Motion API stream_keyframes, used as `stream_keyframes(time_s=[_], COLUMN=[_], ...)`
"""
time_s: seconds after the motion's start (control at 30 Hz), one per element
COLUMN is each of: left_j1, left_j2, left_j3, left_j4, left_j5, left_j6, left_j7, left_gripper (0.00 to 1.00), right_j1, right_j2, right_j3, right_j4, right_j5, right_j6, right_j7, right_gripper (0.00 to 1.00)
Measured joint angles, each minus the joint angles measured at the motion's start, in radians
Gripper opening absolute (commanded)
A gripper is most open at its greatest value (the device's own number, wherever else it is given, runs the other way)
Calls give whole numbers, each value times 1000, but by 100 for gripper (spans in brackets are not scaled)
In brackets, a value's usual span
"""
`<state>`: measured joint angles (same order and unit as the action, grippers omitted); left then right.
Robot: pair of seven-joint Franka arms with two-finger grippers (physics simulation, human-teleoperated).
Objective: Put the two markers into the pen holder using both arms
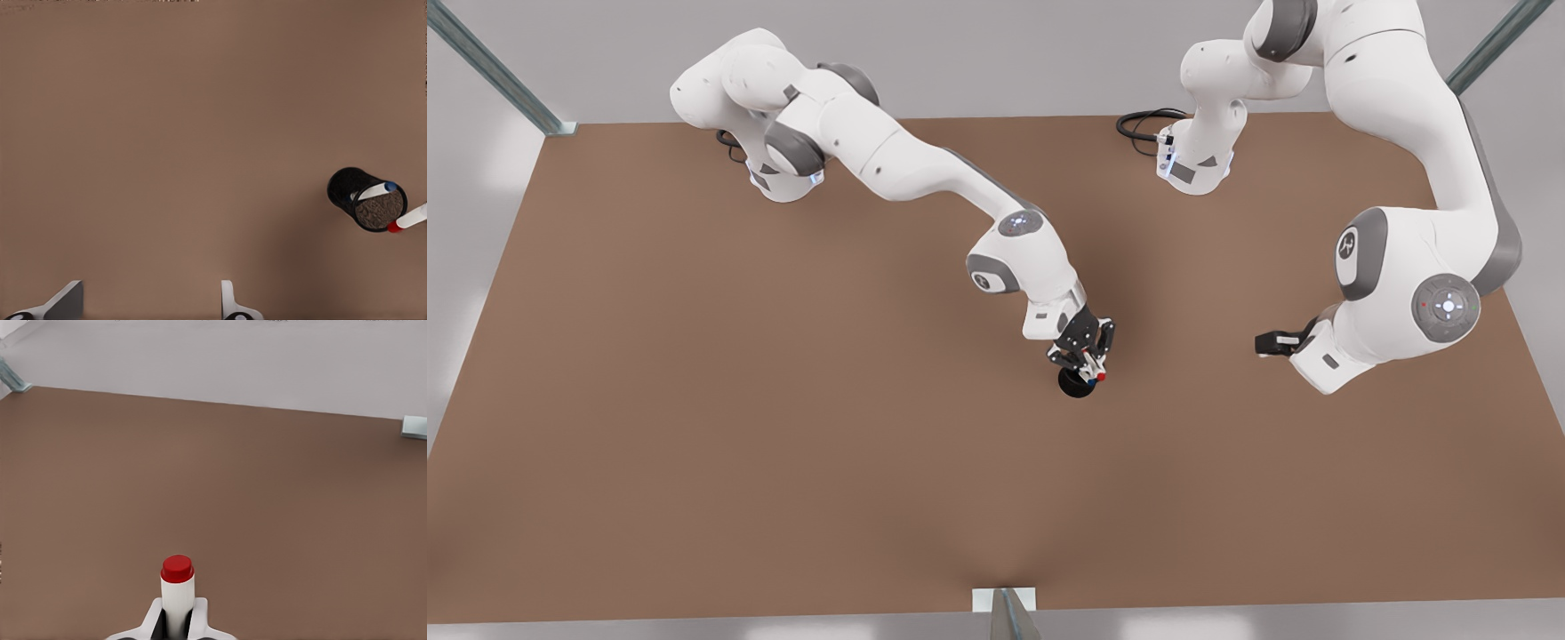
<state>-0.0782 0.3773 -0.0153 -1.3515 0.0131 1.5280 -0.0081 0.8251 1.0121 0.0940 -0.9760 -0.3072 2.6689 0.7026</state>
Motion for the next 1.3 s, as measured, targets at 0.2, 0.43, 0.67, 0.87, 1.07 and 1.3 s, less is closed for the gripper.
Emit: stream_keyframes(time_s=[0.2, 0.43, 0.67, 0.87, 1.07, 1.3], left_j1=[0, -1, -4, -8, -17, -29], left_j2=[0, 0, 0, -1, -6, -7], left_j3=[0, 0, 0, 0, -5, -8], left_j4=[0, 0, 0, 0, 4, 12], left_j5=[-1, 0, 0, 0, -3, -7], left_j6=[1, 2, 2, 1, -3, -25], left_j7=[28, 50, 65, 73, 78, 78], left_gripper=[100, 100, 100, 100, 100, 100], right_j1=[0, 0, 0, -34, -459, -801], right_j2=[6, 23, 28, -107, -564, -886], right_j3=[-5, -33, -33, -27, 8, -9], right_j4=[0, 4, 3, 7, -31, -564], right_j5=[-21, -40, -63, -68, 118, 220], right_j6=[47, 84, 97, -38, -633, -885], right_j7=[20, 36, 53, 63, -10, -236], right_gripper=[21, 21, 100, 100, 100, 100])
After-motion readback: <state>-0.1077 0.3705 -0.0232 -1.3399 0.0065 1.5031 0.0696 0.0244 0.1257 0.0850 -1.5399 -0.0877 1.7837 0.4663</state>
